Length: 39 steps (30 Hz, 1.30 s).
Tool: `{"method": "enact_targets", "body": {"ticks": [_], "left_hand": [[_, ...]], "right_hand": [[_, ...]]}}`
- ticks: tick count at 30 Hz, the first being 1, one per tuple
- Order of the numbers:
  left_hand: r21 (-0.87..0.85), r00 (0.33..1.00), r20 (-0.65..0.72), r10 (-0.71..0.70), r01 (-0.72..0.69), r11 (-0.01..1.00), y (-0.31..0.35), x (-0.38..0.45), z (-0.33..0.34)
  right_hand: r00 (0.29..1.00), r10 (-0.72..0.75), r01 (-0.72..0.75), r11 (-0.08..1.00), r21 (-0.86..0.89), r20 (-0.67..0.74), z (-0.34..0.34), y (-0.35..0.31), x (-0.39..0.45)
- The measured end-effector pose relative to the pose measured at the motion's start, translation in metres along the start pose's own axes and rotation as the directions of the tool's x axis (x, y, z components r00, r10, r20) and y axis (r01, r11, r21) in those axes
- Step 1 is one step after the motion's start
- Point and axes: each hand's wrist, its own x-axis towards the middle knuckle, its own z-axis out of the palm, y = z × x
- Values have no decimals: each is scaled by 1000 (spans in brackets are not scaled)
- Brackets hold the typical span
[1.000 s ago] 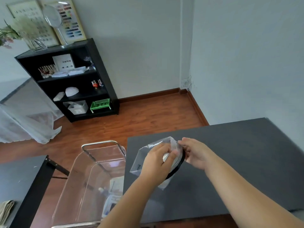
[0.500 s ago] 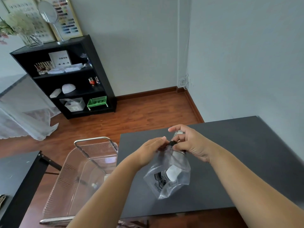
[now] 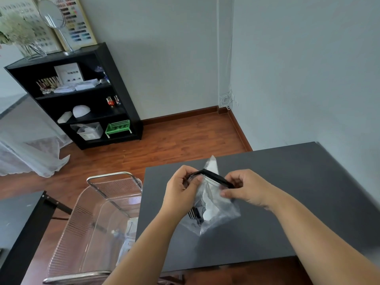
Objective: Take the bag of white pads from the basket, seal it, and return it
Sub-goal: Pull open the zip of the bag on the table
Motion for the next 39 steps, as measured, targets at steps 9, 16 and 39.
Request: {"method": "enact_targets", "body": {"ticks": [9, 16, 39], "left_hand": [[200, 961, 163, 222, -252, 947, 18, -4, -3], [485, 858, 54, 511, -470, 738, 31, -1, -5], [462, 889, 98, 448, -439, 770, 33, -24, -30]], "right_hand": [[919, -317, 212, 900, -381, -236, 4, -10, 7], [986, -108, 113, 993, 37, -125, -8, -15, -1], [988, -135, 132, 990, -53, -76, 2, -21, -10]]}}
